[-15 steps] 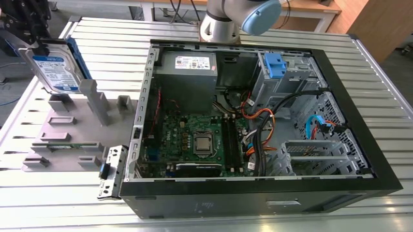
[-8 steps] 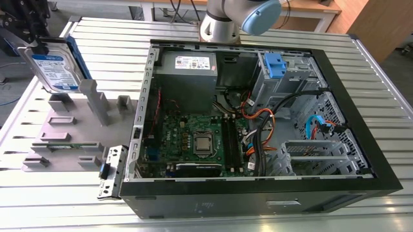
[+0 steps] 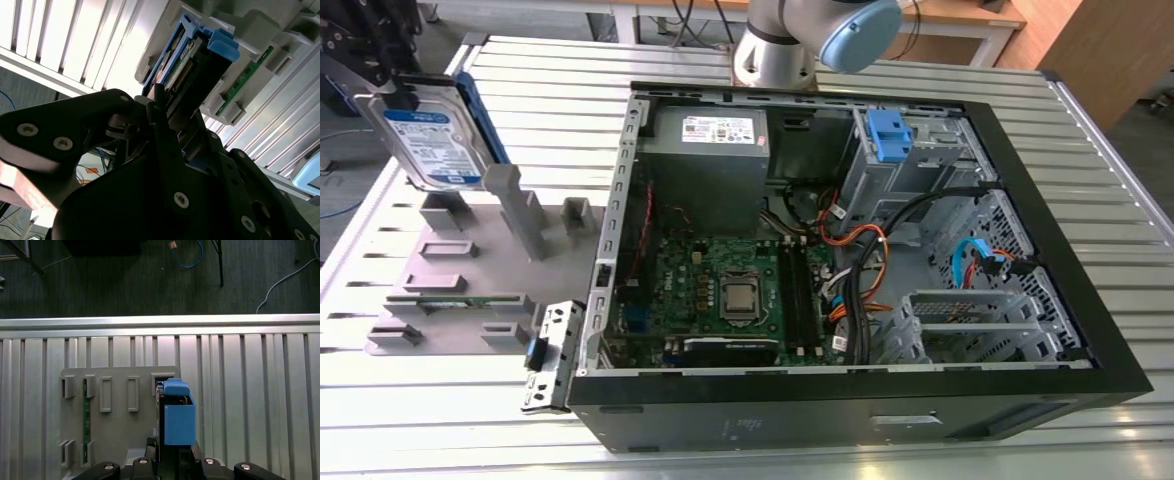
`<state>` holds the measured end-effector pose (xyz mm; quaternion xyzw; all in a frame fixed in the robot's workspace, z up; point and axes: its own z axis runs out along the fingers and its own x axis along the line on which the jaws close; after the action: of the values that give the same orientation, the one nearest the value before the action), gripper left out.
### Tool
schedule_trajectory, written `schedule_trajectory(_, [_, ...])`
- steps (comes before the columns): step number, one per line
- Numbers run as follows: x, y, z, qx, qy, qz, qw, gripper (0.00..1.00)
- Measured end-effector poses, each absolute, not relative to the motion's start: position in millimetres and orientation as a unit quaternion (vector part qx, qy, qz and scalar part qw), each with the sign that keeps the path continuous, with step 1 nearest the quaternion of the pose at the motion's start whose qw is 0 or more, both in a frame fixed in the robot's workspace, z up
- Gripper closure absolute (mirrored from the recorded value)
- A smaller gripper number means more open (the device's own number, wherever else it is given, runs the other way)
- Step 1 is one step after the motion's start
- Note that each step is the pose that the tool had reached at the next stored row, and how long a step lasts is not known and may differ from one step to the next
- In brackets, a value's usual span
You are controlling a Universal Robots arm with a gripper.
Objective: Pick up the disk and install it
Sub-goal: 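Pick up the disk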
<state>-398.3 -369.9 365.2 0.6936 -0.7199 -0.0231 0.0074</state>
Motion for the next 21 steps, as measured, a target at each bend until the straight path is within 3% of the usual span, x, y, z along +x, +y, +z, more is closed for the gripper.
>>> schedule_trajectory(21, [-398.3,-370.0,372.5,0.694,-0.72,-0.023,0.007,0.65])
